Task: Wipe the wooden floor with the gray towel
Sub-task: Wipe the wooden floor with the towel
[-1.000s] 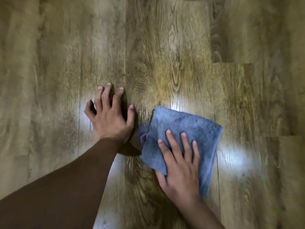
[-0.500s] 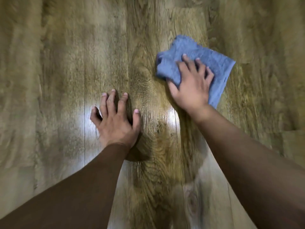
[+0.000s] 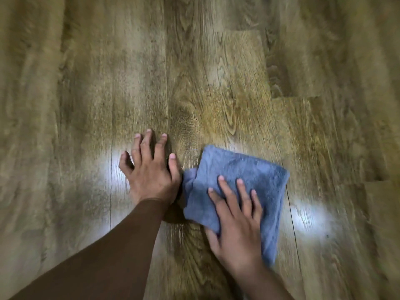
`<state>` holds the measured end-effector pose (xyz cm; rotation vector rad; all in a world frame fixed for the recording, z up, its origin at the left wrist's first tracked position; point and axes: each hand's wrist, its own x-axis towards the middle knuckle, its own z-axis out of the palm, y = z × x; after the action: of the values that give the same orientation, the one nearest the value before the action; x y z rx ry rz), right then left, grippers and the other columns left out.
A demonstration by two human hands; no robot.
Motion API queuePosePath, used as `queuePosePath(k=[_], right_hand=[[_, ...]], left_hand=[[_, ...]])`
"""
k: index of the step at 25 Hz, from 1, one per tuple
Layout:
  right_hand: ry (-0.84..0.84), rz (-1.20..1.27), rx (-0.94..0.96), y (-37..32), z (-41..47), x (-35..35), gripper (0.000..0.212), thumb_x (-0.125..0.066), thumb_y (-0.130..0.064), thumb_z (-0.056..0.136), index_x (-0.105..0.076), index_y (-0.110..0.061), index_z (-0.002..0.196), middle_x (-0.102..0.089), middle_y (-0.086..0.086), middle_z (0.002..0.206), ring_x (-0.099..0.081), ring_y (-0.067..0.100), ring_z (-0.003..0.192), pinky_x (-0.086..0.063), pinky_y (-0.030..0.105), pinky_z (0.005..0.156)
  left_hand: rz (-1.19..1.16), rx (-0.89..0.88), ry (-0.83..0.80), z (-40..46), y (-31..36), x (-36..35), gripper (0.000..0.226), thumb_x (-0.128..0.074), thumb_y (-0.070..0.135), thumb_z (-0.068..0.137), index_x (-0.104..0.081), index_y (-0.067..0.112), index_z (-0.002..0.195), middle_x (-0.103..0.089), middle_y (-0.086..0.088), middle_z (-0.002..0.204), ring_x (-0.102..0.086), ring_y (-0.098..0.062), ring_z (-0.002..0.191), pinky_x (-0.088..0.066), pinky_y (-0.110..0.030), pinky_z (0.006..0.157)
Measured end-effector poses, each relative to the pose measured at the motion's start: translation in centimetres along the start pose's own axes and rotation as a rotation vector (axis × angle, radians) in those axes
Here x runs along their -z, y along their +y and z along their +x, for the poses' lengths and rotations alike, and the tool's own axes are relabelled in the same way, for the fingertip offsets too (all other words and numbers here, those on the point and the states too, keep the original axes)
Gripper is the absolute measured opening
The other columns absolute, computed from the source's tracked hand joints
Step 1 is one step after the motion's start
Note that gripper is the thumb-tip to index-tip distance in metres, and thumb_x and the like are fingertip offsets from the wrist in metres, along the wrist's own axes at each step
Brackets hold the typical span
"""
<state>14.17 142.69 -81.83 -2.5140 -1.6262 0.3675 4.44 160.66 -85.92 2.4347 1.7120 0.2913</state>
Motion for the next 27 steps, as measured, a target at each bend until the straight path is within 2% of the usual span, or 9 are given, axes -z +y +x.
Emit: queuePosePath(k=[6, 13, 16, 21, 27], right_hand=[[-0.001, -0.044, 0.064, 1.6, 3.2, 0.8, 0.079, -0.079, -0.047, 0.064, -0.056, -0.023, 0.136, -0.043, 0.000, 0.155, -0.036, 0.037, 0.142, -0.025, 0.060, 0.111], [0.108, -0.031, -0.086, 4.4, 17.0, 2.6, 0.065, -0.062, -0.048, 0.082, -0.047, -0.025, 0.141, -0.039, 0.000, 0.156, -0.031, 0.036, 0.142, -0.021, 0.057, 0.112], [0.119, -0.028, -0.087, 5.0, 19.4, 2.8, 0.063, -0.060, -0.049, 0.086, -0.045, -0.024, 0.142, -0.038, 0.001, 0.156, -0.030, 0.036, 0.143, -0.020, 0.058, 0.114], [0.079, 0.030, -0.046, 2.2, 13.4, 2.1, 0.068, -0.066, -0.041, 0.084, -0.043, -0.024, 0.146, -0.031, 0.001, 0.161, -0.020, 0.035, 0.149, -0.011, 0.057, 0.120], [0.001, -0.013, -0.006, -1.2, 1.7, -0.3, 0.077, -0.068, -0.039, 0.073, -0.047, -0.023, 0.145, -0.031, 0.000, 0.161, -0.022, 0.035, 0.149, -0.017, 0.059, 0.118]], left_hand=[[-0.013, 0.002, -0.028, 0.0, -0.1, 0.1, 0.053, -0.038, 0.043, 0.096, -0.049, 0.026, 0.146, -0.034, -0.004, 0.163, -0.021, -0.024, 0.153, -0.007, -0.052, 0.118], [0.014, -0.003, -0.048, -0.1, 0.0, 0.3, 0.053, -0.039, 0.043, 0.097, -0.047, 0.027, 0.147, -0.031, -0.003, 0.164, -0.016, -0.023, 0.154, -0.002, -0.049, 0.118], [0.016, -0.001, -0.046, 0.0, -0.1, 0.2, 0.054, -0.038, 0.043, 0.097, -0.046, 0.028, 0.148, -0.030, -0.002, 0.165, -0.015, -0.023, 0.155, 0.000, -0.047, 0.118], [-0.003, -0.003, -0.030, -0.1, -0.2, 0.1, 0.053, -0.040, 0.043, 0.096, -0.047, 0.027, 0.146, -0.032, -0.003, 0.163, -0.018, -0.024, 0.154, -0.002, -0.049, 0.118], [-0.017, -0.016, 0.000, 0.1, -0.4, -0.2, 0.052, -0.042, 0.042, 0.095, -0.052, 0.025, 0.143, -0.038, -0.005, 0.161, -0.026, -0.027, 0.151, -0.007, -0.048, 0.117]])
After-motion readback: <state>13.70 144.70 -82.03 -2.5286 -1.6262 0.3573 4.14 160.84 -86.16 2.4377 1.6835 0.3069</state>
